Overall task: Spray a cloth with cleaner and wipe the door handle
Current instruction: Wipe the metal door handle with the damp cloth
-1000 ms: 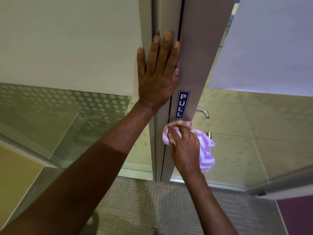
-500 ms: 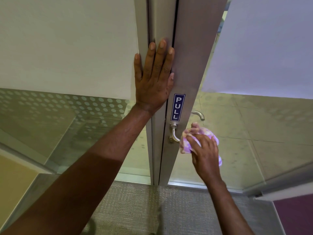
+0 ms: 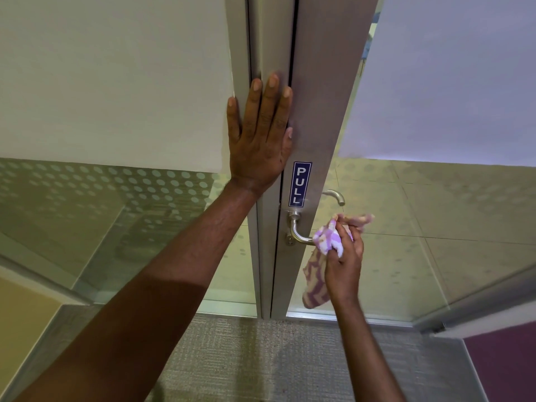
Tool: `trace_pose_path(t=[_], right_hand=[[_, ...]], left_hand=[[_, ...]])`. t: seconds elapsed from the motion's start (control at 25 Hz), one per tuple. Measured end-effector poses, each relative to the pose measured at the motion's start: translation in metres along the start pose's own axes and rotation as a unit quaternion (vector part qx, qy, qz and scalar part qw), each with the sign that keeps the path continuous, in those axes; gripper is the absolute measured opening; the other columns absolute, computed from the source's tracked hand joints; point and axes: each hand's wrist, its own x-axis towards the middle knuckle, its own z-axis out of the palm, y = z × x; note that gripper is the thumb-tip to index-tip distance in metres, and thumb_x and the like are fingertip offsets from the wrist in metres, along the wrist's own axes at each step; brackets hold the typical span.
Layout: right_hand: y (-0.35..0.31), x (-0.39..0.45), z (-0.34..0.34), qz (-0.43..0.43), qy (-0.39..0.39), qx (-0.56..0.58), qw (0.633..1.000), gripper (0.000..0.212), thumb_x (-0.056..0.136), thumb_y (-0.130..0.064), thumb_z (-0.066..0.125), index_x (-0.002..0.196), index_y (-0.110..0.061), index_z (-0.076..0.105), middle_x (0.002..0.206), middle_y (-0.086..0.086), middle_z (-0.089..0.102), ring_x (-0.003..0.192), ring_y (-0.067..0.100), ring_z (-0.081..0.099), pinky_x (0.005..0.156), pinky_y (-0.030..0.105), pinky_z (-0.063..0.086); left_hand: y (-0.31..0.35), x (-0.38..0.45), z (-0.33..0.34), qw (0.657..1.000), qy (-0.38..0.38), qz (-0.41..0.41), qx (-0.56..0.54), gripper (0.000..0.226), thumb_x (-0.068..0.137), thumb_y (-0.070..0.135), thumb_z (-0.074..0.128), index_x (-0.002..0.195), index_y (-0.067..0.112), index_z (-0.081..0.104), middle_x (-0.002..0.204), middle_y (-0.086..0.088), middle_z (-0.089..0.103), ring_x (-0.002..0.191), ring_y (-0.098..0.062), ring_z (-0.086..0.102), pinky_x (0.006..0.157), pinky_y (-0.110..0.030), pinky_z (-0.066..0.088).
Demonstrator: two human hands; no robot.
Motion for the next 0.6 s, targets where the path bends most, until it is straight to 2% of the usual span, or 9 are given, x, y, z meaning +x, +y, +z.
trace_pose_path(t=[0.04,0.08,0.12,0.2,0.28,0.36,0.48,0.52,0.6], right_hand=[[-0.003,-0.007,0.002,0.029,0.010,0.014,0.999,0.070,0.089,0.012,0.048,0.148,-0.024,0.054,0.159,0.002,0.036,0.137,-0.001,0.039,0.103,0.005,0.037],[-0.004,-0.013,0.001,0.056,0.016,0.028,0.998,0.069,0.090,0.011,0.049,0.149,-0.025,0.052,0.160,0.002,0.035,0.139,0.002,0.039,0.102,0.004,0.036],[-0.006,-0.017,-0.002,0.076,0.020,0.044,0.996,0.067,0.092,0.008,0.051,0.149,-0.028,0.052,0.159,0.001,0.039,0.141,0.009,0.043,0.105,0.010,0.039],[-0.008,-0.022,-0.017,0.113,0.016,0.094,0.989,0.060,0.093,0.000,0.053,0.140,-0.037,0.059,0.143,-0.002,0.059,0.131,0.019,0.059,0.108,0.035,0.050],[-0.013,-0.028,-0.037,0.160,-0.009,0.182,0.970,0.054,0.089,-0.006,0.055,0.128,-0.042,0.066,0.123,-0.001,0.074,0.113,0.026,0.071,0.095,0.044,0.059],[-0.020,-0.037,-0.053,0.194,-0.067,0.324,0.923,0.053,0.083,0.000,0.052,0.127,-0.026,0.067,0.116,0.007,0.077,0.104,0.033,0.073,0.084,0.044,0.061],[-0.029,-0.053,-0.069,0.254,-0.144,0.487,0.823,0.045,0.077,-0.002,0.053,0.118,-0.009,0.070,0.102,0.012,0.077,0.090,0.029,0.075,0.080,0.042,0.062],[-0.031,-0.056,-0.074,0.277,-0.162,0.511,0.798,0.043,0.076,-0.006,0.055,0.114,-0.008,0.073,0.098,0.011,0.076,0.087,0.028,0.074,0.082,0.041,0.062],[-0.034,-0.059,-0.081,0.294,-0.202,0.543,0.760,0.045,0.078,-0.013,0.058,0.121,-0.008,0.071,0.105,0.012,0.074,0.097,0.030,0.071,0.098,0.045,0.056]], left_hand=[[0.000,0.000,-0.001,1.000,-0.002,0.001,0.000,0.051,0.110,0.032,0.041,0.157,0.012,0.034,0.159,-0.016,0.049,0.150,-0.034,0.032,0.125,-0.060,0.019],[0.000,0.000,-0.002,1.000,-0.004,0.001,0.001,0.051,0.110,0.032,0.041,0.157,0.012,0.034,0.159,-0.016,0.049,0.150,-0.034,0.032,0.125,-0.060,0.020],[0.000,0.000,-0.003,1.000,-0.006,0.001,0.003,0.051,0.110,0.032,0.041,0.157,0.012,0.033,0.159,-0.016,0.049,0.150,-0.034,0.032,0.125,-0.060,0.020],[0.001,0.002,-0.006,1.000,-0.009,-0.003,-0.004,0.050,0.111,0.032,0.041,0.157,0.011,0.035,0.159,-0.016,0.049,0.150,-0.034,0.034,0.124,-0.061,0.021],[0.002,0.003,-0.010,1.000,-0.016,-0.011,-0.011,0.050,0.111,0.032,0.042,0.156,0.010,0.039,0.159,-0.016,0.049,0.149,-0.036,0.038,0.124,-0.062,0.023],[0.004,0.003,-0.016,0.999,-0.036,-0.017,-0.021,0.051,0.112,0.033,0.042,0.157,0.009,0.042,0.161,-0.017,0.046,0.151,-0.037,0.038,0.124,-0.063,0.024],[0.014,0.004,-0.031,0.995,-0.081,-0.043,-0.045,0.055,0.112,0.033,0.044,0.160,0.007,0.037,0.167,-0.018,0.036,0.156,-0.039,0.030,0.127,-0.063,0.016],[0.021,0.005,-0.038,0.992,-0.094,-0.062,-0.047,0.057,0.112,0.034,0.044,0.161,0.007,0.035,0.168,-0.018,0.033,0.157,-0.038,0.026,0.128,-0.062,0.012],[0.038,0.005,-0.056,0.986,-0.106,-0.112,-0.062,0.060,0.110,0.034,0.044,0.163,0.009,0.031,0.171,-0.018,0.027,0.160,-0.036,0.020,0.129,-0.059,0.005]])
